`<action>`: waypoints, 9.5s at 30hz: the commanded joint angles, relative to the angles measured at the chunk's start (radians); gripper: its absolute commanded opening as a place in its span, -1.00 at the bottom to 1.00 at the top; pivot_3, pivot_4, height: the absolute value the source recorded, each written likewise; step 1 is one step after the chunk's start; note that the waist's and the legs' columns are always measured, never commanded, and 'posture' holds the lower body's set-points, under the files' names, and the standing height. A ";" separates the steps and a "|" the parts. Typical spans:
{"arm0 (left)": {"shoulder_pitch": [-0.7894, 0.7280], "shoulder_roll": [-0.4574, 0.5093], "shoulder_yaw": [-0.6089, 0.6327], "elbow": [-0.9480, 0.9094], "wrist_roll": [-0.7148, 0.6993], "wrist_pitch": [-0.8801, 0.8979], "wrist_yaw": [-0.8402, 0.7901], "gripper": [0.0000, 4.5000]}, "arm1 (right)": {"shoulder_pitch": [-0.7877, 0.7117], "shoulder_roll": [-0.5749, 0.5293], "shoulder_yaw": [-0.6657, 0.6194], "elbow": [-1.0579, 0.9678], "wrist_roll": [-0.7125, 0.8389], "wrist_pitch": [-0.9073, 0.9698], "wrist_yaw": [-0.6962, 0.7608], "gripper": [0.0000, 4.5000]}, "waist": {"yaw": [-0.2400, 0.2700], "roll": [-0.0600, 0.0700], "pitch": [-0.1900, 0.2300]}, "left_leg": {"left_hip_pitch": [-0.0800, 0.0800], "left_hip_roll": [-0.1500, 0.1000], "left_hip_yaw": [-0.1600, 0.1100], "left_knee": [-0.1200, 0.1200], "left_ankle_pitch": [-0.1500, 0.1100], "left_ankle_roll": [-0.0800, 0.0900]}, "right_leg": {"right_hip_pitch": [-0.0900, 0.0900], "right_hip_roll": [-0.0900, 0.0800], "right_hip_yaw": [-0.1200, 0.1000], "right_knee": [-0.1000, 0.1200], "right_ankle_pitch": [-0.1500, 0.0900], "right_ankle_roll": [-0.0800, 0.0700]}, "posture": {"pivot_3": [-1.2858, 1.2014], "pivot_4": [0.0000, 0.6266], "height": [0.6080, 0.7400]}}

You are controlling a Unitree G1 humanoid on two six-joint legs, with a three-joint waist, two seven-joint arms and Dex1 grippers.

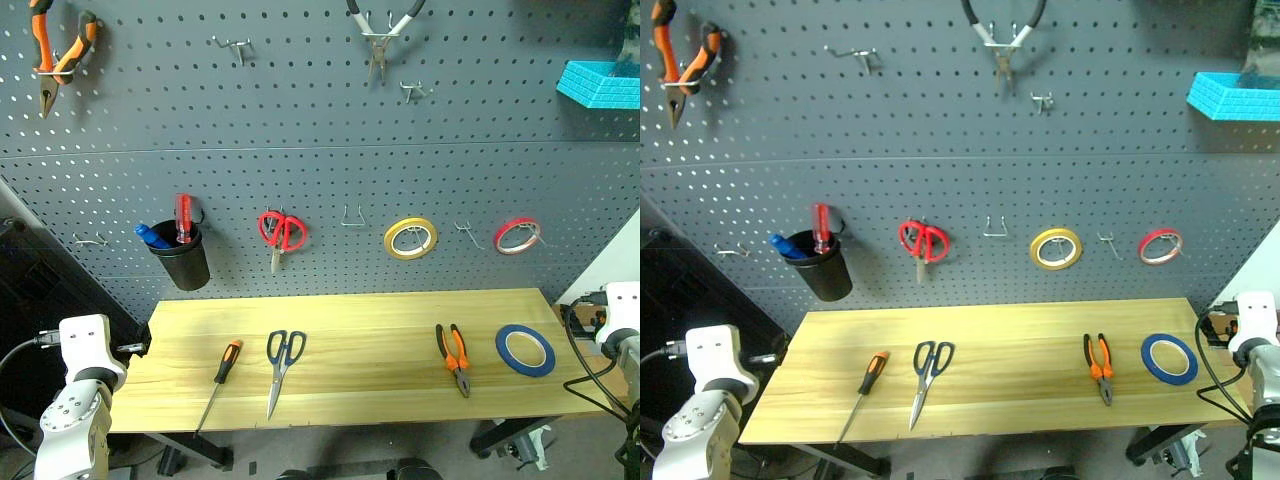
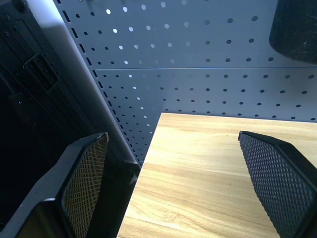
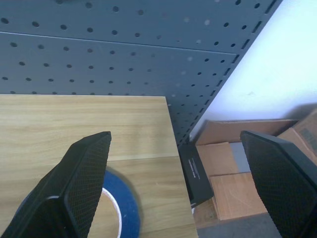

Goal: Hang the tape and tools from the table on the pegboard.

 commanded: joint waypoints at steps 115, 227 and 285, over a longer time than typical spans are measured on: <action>-0.230 0.006 -0.512 -0.556 -0.119 0.207 -0.456 1.00 | 0.157 0.311 0.325 -1.023 -0.263 0.260 -0.140 0.76 | -0.047 -0.007 0.115 | -0.036 0.000 0.002 0.014 0.001 0.002 | -0.033 -0.001 0.002 0.003 0.009 0.004 | -0.01 -0.52 1.00; 0.003 -0.042 -0.189 -0.635 -0.307 0.080 -0.262 1.00 | -0.561 0.759 0.506 -0.476 -0.310 -0.295 -0.348 0.25 | -0.024 -0.006 0.118 | -0.038 0.002 0.005 0.002 0.007 -0.001 | -0.047 0.000 0.002 0.000 0.019 0.000 | 0.10 -0.42 1.00; -0.094 -0.248 -0.401 -0.300 -0.074 0.716 0.124 1.00 | 0.012 0.159 0.640 -1.434 0.078 0.754 0.464 1.00 | -0.019 -0.020 0.136 | -0.039 0.002 0.002 0.002 0.010 -0.002 | -0.045 -0.002 -0.001 -0.002 0.020 -0.002 | 0.02 -0.35 1.00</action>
